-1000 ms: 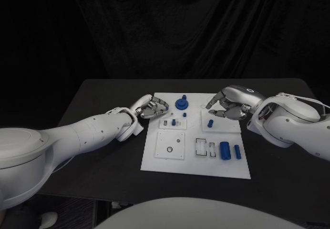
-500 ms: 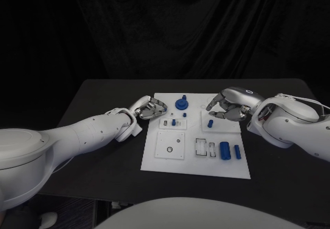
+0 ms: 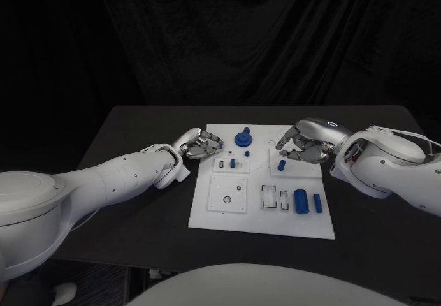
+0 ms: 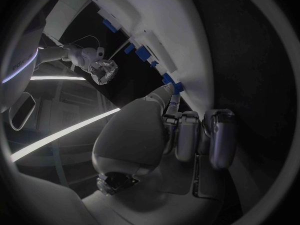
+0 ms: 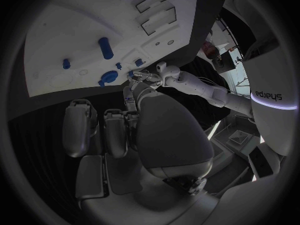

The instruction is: Assemble the parts on the task board

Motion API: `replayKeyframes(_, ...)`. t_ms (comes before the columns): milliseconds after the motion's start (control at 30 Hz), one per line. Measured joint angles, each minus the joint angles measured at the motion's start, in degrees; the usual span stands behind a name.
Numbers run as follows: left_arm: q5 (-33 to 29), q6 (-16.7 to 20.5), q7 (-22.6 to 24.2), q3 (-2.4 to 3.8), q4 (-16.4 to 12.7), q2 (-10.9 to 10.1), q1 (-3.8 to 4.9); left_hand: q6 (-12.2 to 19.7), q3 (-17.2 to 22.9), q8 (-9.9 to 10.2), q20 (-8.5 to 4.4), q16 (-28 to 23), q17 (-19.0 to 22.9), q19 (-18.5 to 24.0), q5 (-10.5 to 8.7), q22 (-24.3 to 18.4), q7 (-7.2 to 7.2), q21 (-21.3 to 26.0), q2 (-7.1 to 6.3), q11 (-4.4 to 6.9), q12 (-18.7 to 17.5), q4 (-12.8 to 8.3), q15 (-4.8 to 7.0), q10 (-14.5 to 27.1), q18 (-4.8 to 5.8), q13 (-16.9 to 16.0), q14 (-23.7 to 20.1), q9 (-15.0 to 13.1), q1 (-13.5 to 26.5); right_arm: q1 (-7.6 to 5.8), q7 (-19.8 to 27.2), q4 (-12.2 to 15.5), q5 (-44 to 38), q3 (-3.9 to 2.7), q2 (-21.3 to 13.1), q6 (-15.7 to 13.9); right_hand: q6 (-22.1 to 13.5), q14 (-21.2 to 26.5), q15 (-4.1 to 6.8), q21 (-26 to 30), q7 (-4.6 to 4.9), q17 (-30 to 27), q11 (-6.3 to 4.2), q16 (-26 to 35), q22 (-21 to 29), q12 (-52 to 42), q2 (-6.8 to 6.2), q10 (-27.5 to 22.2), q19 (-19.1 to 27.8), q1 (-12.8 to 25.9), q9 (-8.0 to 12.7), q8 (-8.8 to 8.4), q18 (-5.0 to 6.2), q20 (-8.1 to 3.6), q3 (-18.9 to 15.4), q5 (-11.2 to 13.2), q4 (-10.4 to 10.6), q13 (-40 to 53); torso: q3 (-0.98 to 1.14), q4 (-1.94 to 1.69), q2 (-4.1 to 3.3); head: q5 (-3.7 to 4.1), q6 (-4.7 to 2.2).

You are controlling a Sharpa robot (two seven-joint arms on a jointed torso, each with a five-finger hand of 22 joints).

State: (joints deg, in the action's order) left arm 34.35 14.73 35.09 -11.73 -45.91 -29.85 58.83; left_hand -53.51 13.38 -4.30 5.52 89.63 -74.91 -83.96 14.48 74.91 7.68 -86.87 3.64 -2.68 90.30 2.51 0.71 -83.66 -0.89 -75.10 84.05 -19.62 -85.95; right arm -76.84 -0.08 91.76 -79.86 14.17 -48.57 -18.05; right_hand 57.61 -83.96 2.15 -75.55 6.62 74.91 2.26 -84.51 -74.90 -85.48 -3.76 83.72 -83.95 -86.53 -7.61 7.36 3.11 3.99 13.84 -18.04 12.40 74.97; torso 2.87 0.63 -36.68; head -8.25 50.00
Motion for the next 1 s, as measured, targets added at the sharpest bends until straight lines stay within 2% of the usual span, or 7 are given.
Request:
replayKeyframes(167,-0.2,-0.4,-0.3,0.07,0.0,-0.1,0.01,0.4,0.2,0.3,-0.01,0.0,0.0,0.0,0.01,0.0,0.0,0.0,0.0,-0.01,-0.1,-0.2,0.0,0.0,-0.46,0.0,0.0,0.0,0.0,0.03,-0.3,0.0,0.0,-0.02,0.0,0.5,0.0,0.0,0.0,0.2,0.0,0.0,0.0,0.0,0.0,0.0,0.0,0.0,0.0,0.0,0.0,0.0,0.01,0.0,0.2,0.0,-0.2,0.0,-0.01,0.0,-0.03,-0.09,0.0)
replayKeyframes(233,-0.3,-0.5,-0.4,0.07,0.0,-0.1,0.01,0.7,0.2,0.3,-0.01,0.0,0.0,0.0,0.02,0.0,0.1,0.0,0.0,-0.01,-0.1,-0.2,0.0,0.0,-1.28,0.0,0.0,0.0,0.0,0.04,-0.4,0.0,0.0,-0.02,0.0,0.7,0.0,0.0,0.0,0.2,0.0,0.0,0.0,0.2,0.0,0.0,0.0,0.0,0.0,0.0,0.0,0.0,0.0,0.0,0.2,0.0,-0.2,0.0,-0.01,-0.01,-0.03,-0.14,0.0)
replayKeyframes(700,-0.4,-0.8,-0.4,0.05,-0.3,-0.6,-0.06,2.2,0.5,0.5,-0.11,0.0,0.0,0.1,0.09,0.0,-0.41,0.2,0.08,0.15,-0.1,0.2,0.0,-0.1,-1.28,0.0,0.0,0.5,-0.1,0.07,-1.0,0.0,0.0,0.01,0.0,1.6,0.0,0.0,0.0,0.4,0.0,0.0,-0.21,0.2,0.0,0.0,0.0,-0.2,0.0,0.0,0.1,0.0,0.0,0.0,0.3,-0.3,-0.3,0.0,0.01,0.0,-0.03,-0.44,0.0)
replayKeyframes(900,-0.4,-0.9,-0.4,0.03,-0.3,-0.7,-0.1,5.2,0.5,0.5,-0.22,0.0,0.0,0.2,-0.44,0.0,-0.8,0.2,0.06,0.27,-0.1,0.2,0.0,-0.3,-1.29,0.0,0.0,1.1,-0.1,0.07,-1.1,0.0,0.0,0.0,0.1,1.9,0.0,0.0,0.0,0.4,0.0,0.0,-0.21,0.2,0.0,0.0,0.0,-0.2,0.0,0.0,0.1,0.0,0.0,0.0,0.3,-0.3,-0.3,0.0,0.01,0.0,-0.02,-0.6,0.0)
replayKeyframes(1000,-0.3,-1.0,-0.4,0.02,-0.3,-0.7,-0.1,6.9,0.5,0.5,-0.23,0.0,0.0,0.2,-0.8,0.0,-1.11,0.2,-0.53,0.54,-0.1,0.2,0.0,-0.2,-1.29,0.0,0.0,1.4,0.5,0.08,-1.2,0.0,0.0,0.0,0.1,2.0,0.0,0.0,0.0,0.4,0.0,0.0,-0.21,0.2,0.0,0.0,0.0,-0.2,0.0,0.0,0.2,0.0,0.0,0.0,0.3,-0.3,-0.3,0.0,0.01,0.0,-0.02,-0.65,0.0)
